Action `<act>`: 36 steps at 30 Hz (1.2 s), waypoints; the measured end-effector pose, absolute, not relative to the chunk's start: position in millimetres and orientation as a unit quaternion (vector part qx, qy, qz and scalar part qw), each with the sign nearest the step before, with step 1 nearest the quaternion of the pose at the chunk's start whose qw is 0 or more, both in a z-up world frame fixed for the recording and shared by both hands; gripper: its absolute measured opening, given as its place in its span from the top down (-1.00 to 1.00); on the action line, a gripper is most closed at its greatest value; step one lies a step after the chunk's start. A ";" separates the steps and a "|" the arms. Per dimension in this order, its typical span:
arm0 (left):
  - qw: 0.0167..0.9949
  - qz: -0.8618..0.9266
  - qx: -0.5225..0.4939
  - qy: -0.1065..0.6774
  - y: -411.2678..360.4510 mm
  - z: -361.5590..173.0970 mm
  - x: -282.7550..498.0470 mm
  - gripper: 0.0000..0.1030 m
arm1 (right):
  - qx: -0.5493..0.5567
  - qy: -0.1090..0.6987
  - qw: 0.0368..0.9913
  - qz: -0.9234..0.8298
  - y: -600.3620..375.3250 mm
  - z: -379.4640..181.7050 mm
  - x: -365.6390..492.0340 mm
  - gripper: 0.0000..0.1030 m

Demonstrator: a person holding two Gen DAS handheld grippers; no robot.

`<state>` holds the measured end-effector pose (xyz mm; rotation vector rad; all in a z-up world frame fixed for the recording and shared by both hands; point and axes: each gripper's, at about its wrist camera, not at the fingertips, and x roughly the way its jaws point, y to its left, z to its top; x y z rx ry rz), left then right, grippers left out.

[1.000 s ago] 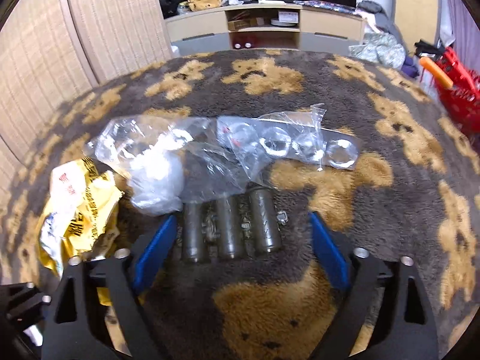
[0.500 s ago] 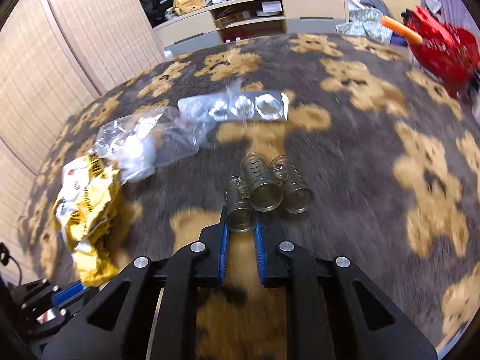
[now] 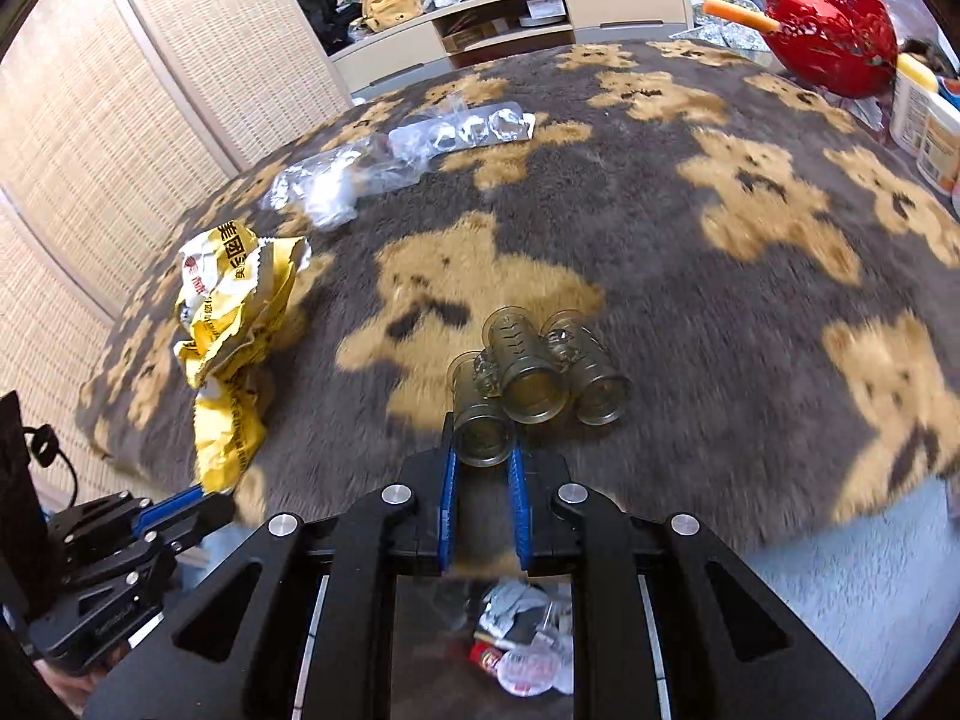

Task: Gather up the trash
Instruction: 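Carry the blue-capped tube and vials in both grippers over the black bin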

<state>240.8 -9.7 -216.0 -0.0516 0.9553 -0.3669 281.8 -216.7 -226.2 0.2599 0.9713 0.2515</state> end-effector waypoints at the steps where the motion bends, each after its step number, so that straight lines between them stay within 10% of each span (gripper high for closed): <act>1: 0.874 -0.173 -0.026 0.453 -10.8 -215.3 239.1 0.81 | 0.125 0.464 0.868 0.122 -217.4 -225.5 279.2 0.69; 36: 0.876 -0.149 -0.002 0.459 -10.8 -210.4 225.1 0.79 | 0.135 0.455 0.868 0.143 -214.7 -214.4 245.1 0.70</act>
